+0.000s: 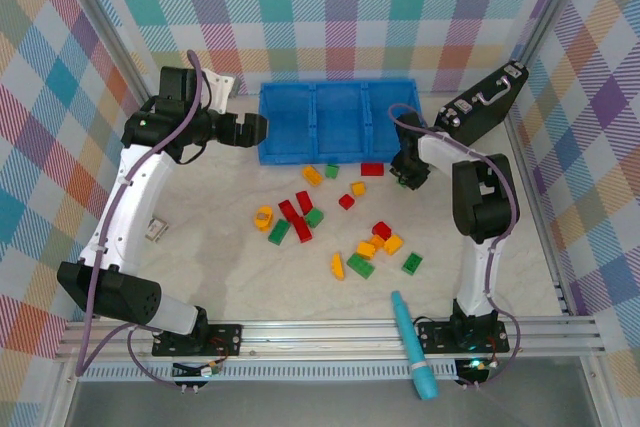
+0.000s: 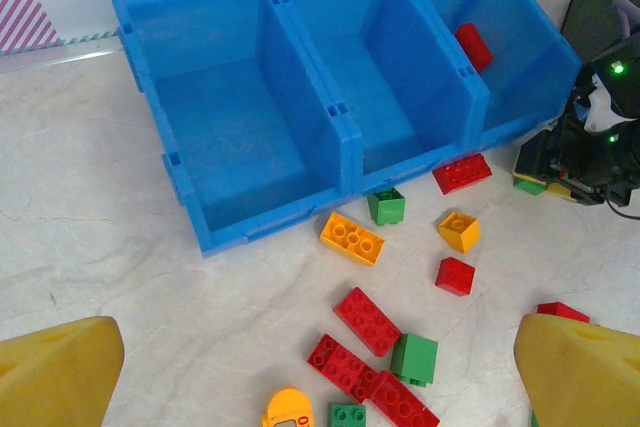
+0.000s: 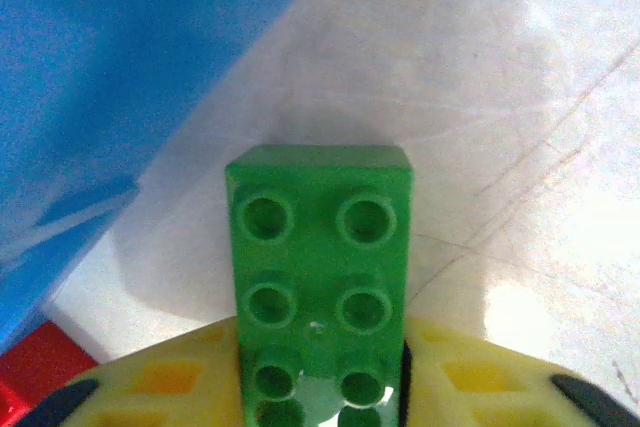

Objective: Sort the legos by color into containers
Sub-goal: Pick up the lego from the middle-right of the table, then place the lego in the container.

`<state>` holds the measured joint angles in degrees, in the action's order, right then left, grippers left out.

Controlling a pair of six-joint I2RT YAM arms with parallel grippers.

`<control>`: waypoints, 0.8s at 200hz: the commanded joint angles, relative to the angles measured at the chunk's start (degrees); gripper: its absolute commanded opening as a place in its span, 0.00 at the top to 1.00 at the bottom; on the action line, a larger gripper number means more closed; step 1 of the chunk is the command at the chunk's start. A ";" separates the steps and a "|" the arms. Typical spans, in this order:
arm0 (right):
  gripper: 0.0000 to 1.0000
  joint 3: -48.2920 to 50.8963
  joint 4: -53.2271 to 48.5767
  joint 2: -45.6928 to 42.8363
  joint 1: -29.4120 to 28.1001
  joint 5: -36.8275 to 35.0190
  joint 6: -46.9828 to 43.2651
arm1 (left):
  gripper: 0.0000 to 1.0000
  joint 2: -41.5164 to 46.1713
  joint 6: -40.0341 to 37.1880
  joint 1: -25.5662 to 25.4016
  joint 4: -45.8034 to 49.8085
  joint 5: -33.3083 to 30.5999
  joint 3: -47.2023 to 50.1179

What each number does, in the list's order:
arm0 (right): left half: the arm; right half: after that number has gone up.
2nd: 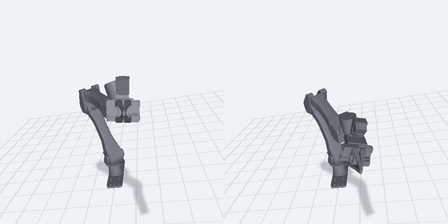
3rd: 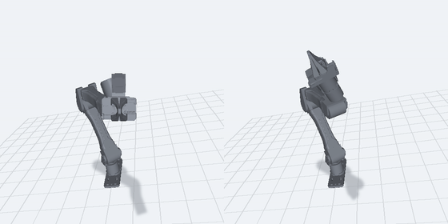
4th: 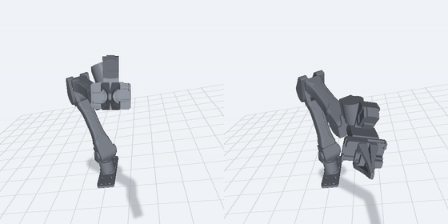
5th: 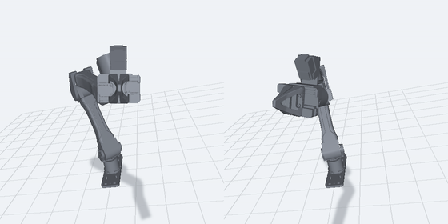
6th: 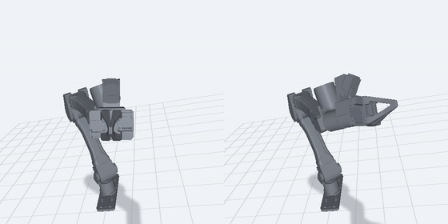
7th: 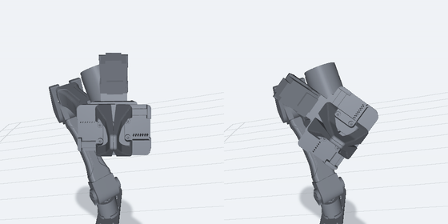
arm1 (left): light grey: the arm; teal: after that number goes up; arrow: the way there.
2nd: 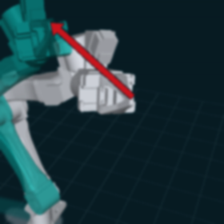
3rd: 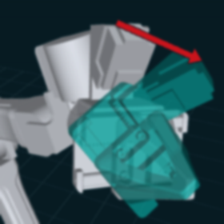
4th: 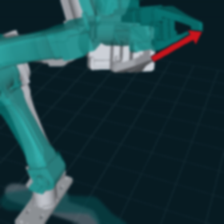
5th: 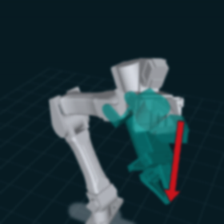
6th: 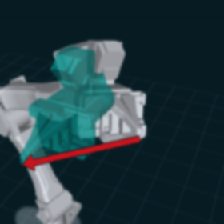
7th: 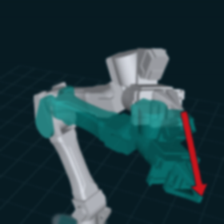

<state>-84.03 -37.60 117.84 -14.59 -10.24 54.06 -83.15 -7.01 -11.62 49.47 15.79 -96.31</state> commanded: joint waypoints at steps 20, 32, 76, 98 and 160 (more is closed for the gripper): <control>0.76 3.19 -3.77 0.85 -0.56 1.81 -5.33 | 0.00 1.48 -0.99 -0.60 0.71 -0.50 -0.19; 0.78 3.35 -5.76 -0.88 -1.54 2.46 -8.04 | 0.00 1.74 -1.08 -0.60 0.78 -0.92 -0.10; 0.78 -2.51 -12.98 -9.52 -7.99 -0.64 -21.57 | 0.00 2.12 -1.61 -0.60 0.80 -1.53 -0.15; 0.78 -9.21 -13.70 -11.05 -9.29 -0.03 -28.00 | 0.00 2.40 -1.60 -0.60 0.71 -1.46 -0.10; 0.74 -22.29 0.93 -1.82 -12.39 2.09 -52.76 | 0.00 2.38 -1.87 -0.60 0.36 -1.07 -0.53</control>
<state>-103.39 -42.85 110.13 -25.76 -8.29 15.35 -82.00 -8.01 -11.62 49.45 14.31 -96.29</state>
